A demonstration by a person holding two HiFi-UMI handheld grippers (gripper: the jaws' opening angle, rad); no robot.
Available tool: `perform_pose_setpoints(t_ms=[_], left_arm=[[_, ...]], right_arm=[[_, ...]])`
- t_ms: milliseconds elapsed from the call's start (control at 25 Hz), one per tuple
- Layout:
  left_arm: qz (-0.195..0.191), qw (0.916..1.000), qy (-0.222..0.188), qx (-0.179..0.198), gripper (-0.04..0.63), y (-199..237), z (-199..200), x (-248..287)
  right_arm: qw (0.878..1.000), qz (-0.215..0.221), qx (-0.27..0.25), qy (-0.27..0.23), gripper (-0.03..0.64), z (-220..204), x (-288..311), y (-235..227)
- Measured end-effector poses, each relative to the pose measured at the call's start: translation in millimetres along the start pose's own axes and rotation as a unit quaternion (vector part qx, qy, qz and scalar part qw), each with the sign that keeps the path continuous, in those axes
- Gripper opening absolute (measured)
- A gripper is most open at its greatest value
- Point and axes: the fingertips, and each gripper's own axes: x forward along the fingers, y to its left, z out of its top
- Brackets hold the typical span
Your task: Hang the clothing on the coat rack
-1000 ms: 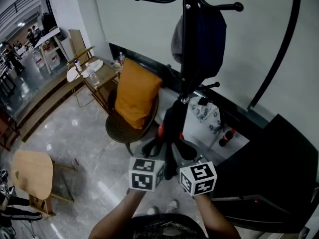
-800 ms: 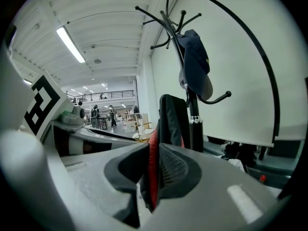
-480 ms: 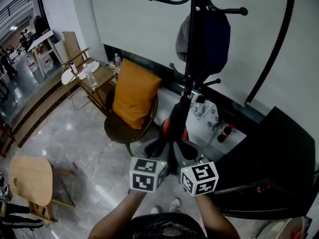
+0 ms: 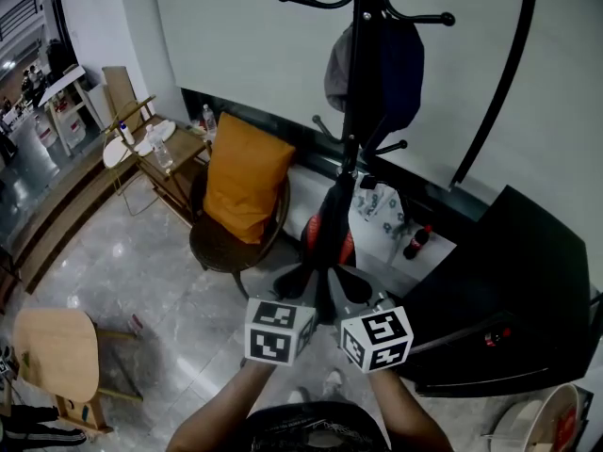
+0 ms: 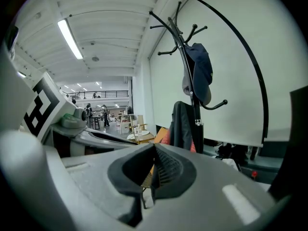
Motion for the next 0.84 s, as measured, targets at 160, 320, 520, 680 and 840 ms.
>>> perform_pose_setpoints(t_ms=[160, 320, 520, 680, 840], left_arm=[[-0.012, 0.9999, -0.001, 0.0, 0.038, -4, -2, -8], [-0.018, 0.9998, -0.001, 0.004, 0.031, -6, -4, -14], [-0.023, 0.9997, -0.001, 0.005, 0.026, -6, -8, -23], [-0.023, 0.9997, 0.001, 0.005, 0.023, -4, -11, -31], [-0.022, 0.9997, 0.002, 0.008, 0.023, -4, -14, -40]], right_arm=[[1.0, -0.01, -0.001, 0.0, 0.002, 0, -7, 5], [1.0, -0.017, -0.003, -0.001, 0.002, 0, -13, 11], [1.0, -0.023, -0.003, -0.002, 0.002, -1, -18, 18], [1.0, -0.024, -0.003, -0.003, 0.002, -1, -22, 25], [1.0, -0.025, -0.003, -0.003, 0.002, -2, -26, 33]])
